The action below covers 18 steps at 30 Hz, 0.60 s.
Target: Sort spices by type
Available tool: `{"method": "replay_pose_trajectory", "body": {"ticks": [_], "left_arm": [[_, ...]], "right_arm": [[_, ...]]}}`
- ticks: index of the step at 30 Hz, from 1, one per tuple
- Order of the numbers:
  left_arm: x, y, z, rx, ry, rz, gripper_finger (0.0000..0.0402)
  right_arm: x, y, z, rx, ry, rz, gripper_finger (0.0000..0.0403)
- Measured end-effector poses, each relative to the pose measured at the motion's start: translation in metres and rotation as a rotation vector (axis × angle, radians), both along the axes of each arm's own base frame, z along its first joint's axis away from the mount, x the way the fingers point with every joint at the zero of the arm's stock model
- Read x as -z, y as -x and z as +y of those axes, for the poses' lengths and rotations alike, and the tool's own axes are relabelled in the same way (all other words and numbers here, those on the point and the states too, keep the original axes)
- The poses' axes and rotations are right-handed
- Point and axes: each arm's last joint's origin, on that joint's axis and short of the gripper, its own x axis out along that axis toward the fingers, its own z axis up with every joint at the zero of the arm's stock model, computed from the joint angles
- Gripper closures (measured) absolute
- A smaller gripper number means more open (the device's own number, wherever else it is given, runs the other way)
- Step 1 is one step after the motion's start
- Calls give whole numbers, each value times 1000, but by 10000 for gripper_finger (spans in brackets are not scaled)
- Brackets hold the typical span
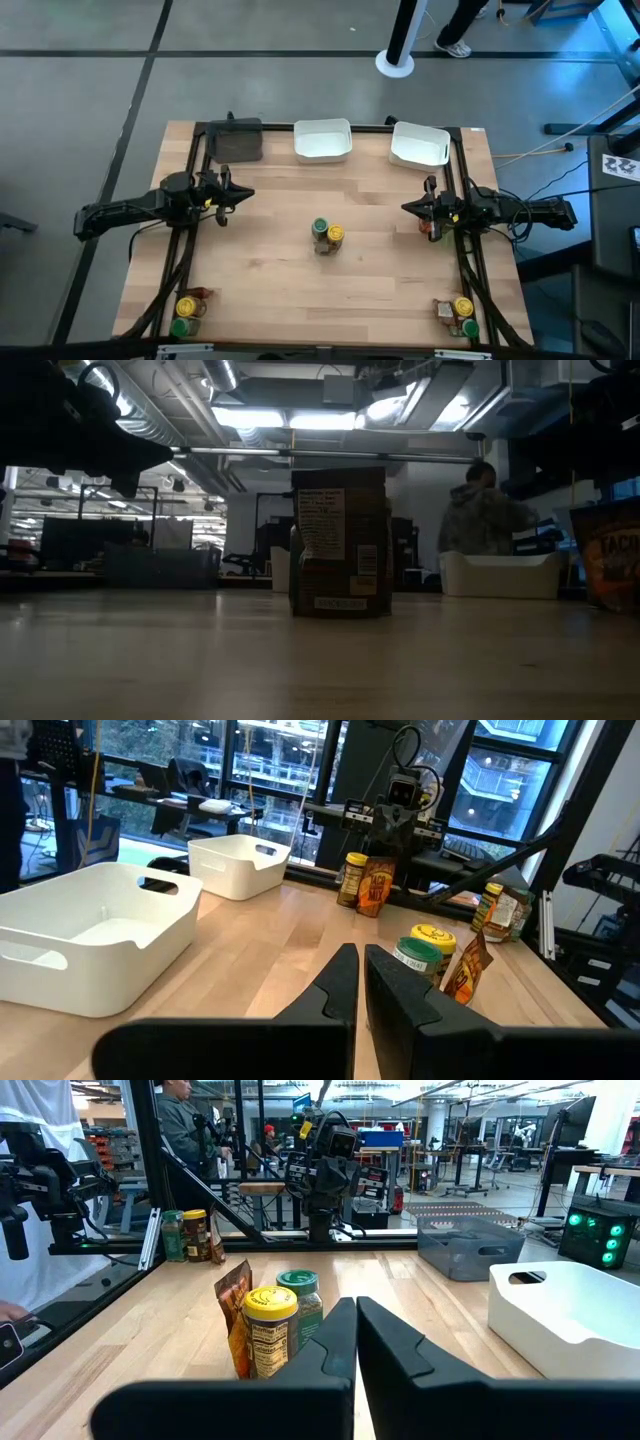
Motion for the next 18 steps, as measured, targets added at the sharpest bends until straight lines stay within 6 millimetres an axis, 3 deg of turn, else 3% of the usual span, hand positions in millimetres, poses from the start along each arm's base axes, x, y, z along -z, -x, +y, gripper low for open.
{"method": "replay_pose_trajectory", "body": {"ticks": [15, 18], "left_arm": [[0, 0, 0, 0, -5, -2, 393], [-5, 0, 0, -5, -90, -38, 393]], "right_arm": [[0, 0, 0, 0, 0, -1, 388], [0, 0, 0, 0, 0, -1, 388]]}}
